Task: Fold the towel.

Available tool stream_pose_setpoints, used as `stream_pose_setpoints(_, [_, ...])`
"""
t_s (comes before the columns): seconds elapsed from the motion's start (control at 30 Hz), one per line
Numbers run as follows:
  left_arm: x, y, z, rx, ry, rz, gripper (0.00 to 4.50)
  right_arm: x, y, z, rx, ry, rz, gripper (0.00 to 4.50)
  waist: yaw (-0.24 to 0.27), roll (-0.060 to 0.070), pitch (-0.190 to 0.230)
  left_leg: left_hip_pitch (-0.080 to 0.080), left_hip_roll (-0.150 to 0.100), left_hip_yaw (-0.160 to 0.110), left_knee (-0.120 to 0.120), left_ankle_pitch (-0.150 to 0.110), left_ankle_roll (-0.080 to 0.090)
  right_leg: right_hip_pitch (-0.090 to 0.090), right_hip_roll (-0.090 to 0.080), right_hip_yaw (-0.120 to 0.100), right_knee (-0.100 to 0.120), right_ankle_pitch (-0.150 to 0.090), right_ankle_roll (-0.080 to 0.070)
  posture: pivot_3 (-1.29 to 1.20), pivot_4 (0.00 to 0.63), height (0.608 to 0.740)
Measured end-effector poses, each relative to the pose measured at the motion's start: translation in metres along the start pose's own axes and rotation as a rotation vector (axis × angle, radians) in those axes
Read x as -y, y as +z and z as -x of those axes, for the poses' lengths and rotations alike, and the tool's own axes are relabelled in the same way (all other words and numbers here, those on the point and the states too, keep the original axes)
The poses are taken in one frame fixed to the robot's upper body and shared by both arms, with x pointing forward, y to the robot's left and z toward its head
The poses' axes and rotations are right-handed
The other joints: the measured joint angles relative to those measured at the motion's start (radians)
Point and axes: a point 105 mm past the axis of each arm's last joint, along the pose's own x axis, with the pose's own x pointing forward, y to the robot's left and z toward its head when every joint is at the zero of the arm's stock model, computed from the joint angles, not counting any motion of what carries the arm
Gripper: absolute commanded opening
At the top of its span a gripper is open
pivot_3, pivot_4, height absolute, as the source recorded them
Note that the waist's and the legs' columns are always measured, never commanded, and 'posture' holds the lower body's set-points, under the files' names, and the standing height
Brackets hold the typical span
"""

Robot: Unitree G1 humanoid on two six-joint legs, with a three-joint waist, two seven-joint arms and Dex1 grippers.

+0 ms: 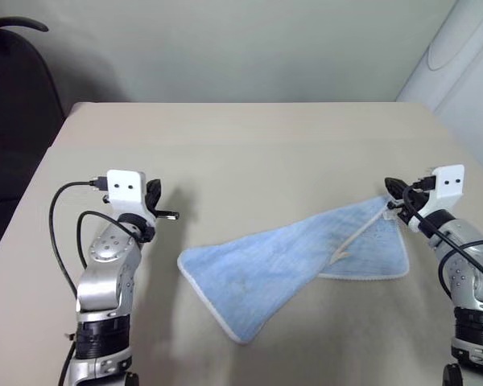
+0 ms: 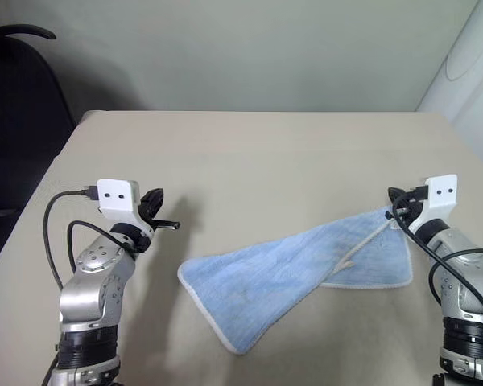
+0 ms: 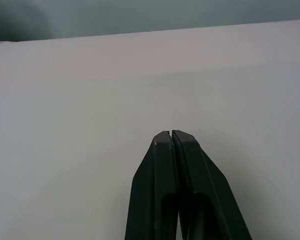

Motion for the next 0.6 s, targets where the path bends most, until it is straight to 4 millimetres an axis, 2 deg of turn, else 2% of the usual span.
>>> stream_pose_setpoints(0.33, [0.006, 0.002, -0.011, 0.011, -0.039, -0.013, 0.12, 0.015, 0.003, 0.011, -0.019, -0.041, 0.064, 0.04, 0.001, 0.000, 0.000, 0.000, 0.000, 0.000, 0.000, 0.000, 0.000, 0.000, 0.000, 0.000, 0.000, 0.000, 0.000, 0.00, 0.150, 0.740])
stream_pose_setpoints(0.5, [-0.005, 0.007, -0.001, 0.014, -0.070, -0.097, 0.12, 0.025, 0.024, 0.018, -0.049, -0.008, 0.279, 0.04, 0.000, 0.000, 0.000, 0.000, 0.000, 0.000, 0.000, -0.001, 0.000, 0.000, 0.000, 0.000, 0.000, 0.000, 0.000, 0.00, 0.150, 0.740])
stream_pose_setpoints(0.6, [-0.011, 0.010, 0.011, 0.009, -0.103, -0.151, 0.12, 0.029, 0.026, 0.017, -0.093, 0.038, 0.399, 0.04, 0.000, 0.000, 0.000, 0.000, 0.000, 0.000, -0.001, -0.001, -0.001, 0.000, 0.001, 0.001, -0.001, 0.000, 0.000, 0.00, 0.150, 0.740])
